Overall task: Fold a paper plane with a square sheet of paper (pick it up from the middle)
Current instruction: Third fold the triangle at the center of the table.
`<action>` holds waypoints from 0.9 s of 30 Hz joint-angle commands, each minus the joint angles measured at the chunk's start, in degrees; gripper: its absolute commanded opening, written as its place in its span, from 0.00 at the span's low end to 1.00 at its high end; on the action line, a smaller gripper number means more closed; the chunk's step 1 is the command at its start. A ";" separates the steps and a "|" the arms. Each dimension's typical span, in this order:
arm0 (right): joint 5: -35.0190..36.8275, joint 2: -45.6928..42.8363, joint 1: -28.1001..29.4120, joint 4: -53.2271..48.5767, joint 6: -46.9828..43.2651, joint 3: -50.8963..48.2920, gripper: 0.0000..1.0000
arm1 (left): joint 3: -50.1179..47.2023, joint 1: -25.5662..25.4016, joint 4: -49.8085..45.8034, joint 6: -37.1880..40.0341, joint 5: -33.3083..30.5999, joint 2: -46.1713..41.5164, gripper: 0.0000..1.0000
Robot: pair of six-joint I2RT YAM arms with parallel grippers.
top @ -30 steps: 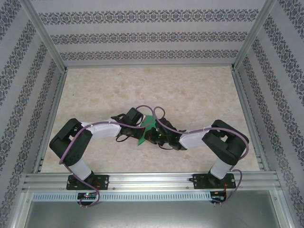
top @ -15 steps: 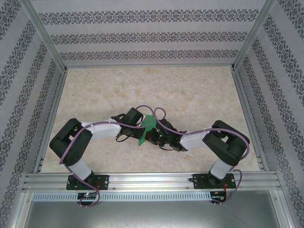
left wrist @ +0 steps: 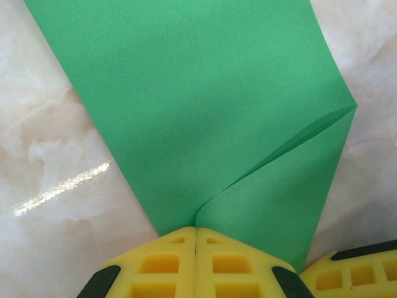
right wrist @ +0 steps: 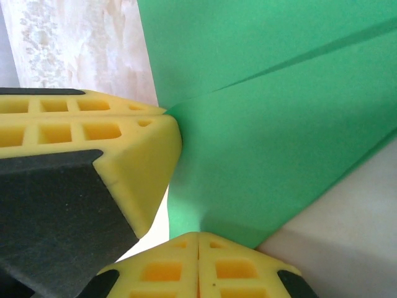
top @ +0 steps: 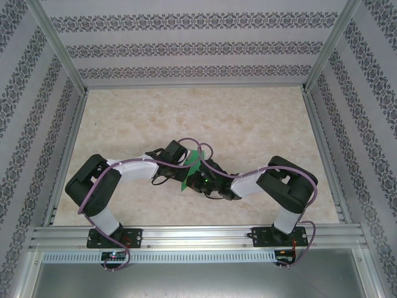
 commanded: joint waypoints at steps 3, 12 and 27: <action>1.94 -2.01 0.79 -1.32 0.11 -0.08 0.08 | -0.17 0.75 -2.93 1.21 -0.93 2.45 0.00; 0.88 -1.50 3.00 2.48 1.29 0.34 0.08 | 0.42 0.75 -3.15 1.38 -0.52 2.90 0.00; 1.48 -3.00 3.37 -0.70 0.62 0.41 0.07 | 0.53 0.75 -3.15 1.53 -0.33 3.02 0.00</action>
